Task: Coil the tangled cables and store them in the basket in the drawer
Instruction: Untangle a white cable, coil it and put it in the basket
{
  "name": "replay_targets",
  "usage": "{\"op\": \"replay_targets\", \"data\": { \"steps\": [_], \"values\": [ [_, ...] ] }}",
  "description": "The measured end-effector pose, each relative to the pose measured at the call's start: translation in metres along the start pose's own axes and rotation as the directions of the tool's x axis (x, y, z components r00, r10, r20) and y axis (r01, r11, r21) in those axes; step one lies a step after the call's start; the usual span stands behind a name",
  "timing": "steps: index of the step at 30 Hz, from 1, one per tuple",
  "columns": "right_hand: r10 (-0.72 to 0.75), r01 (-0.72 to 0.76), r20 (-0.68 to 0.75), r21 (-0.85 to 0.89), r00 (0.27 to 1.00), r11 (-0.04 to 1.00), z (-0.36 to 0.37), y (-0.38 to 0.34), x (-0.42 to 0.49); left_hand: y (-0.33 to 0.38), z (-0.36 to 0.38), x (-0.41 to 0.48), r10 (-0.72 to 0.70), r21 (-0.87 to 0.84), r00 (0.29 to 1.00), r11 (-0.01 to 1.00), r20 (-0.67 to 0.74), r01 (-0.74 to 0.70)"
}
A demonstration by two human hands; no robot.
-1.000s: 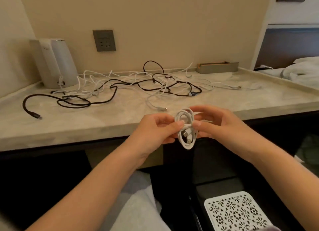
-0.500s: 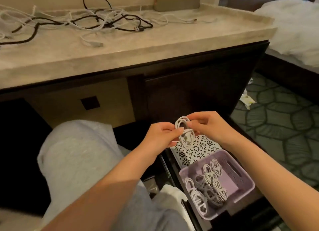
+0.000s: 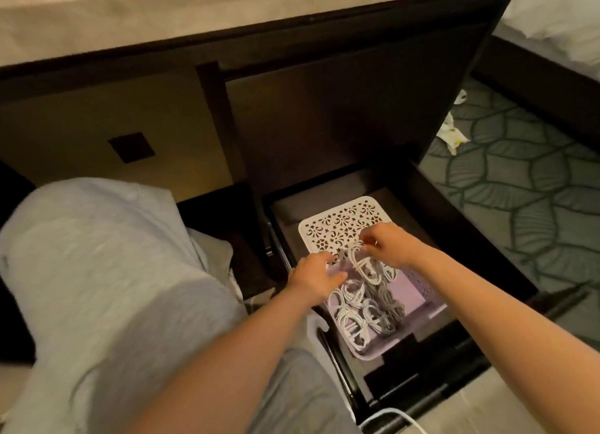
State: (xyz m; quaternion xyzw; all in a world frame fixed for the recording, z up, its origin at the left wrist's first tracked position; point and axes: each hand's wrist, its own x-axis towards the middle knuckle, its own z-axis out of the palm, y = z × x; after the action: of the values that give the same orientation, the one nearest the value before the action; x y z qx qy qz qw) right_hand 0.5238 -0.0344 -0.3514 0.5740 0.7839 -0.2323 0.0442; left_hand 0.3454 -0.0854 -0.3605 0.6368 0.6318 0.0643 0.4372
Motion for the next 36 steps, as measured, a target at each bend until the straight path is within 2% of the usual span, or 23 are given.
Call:
{"op": "replay_targets", "data": {
  "steps": [2,4,7,11,20,30,33,36],
  "values": [
    [0.031,-0.029,0.022,-0.1,0.999,0.995,0.011,0.014,-0.002,-0.006,0.005,0.002,0.003,0.198,1.0,0.98,0.029,-0.009],
    [0.064,-0.058,0.053,-0.119,0.997,0.991,0.023,0.03,-0.005,-0.01,0.008,0.003,0.009,0.302,0.998,0.953,0.061,-0.027],
    [0.164,-0.128,0.159,-0.218,0.973,0.968,0.04,0.054,-0.009,-0.01,0.011,0.002,0.01,0.368,0.995,0.929,0.097,-0.045],
    [0.247,-0.152,0.244,-0.349,0.938,0.925,0.054,0.072,-0.014,-0.012,0.014,0.004,0.031,0.371,0.995,0.926,0.098,-0.065],
    [0.325,-0.275,0.204,-0.239,0.924,0.931,0.08,0.094,-0.011,-0.013,0.012,0.005,0.047,0.304,0.995,0.95,0.092,-0.073],
    [0.323,-0.281,0.206,-0.211,0.924,0.936,0.063,0.084,-0.005,-0.011,0.008,0.013,0.0,0.313,0.984,0.948,0.179,-0.057],
    [0.279,-0.243,0.177,-0.201,0.944,0.949,0.046,0.068,-0.003,-0.002,-0.004,0.011,0.047,0.31,0.979,0.945,0.197,-0.108],
    [0.143,-0.137,0.104,-0.062,0.984,0.989,0.017,0.037,-0.001,0.009,-0.024,0.003,0.134,0.241,0.974,0.954,0.181,-0.176]
  ]
}}
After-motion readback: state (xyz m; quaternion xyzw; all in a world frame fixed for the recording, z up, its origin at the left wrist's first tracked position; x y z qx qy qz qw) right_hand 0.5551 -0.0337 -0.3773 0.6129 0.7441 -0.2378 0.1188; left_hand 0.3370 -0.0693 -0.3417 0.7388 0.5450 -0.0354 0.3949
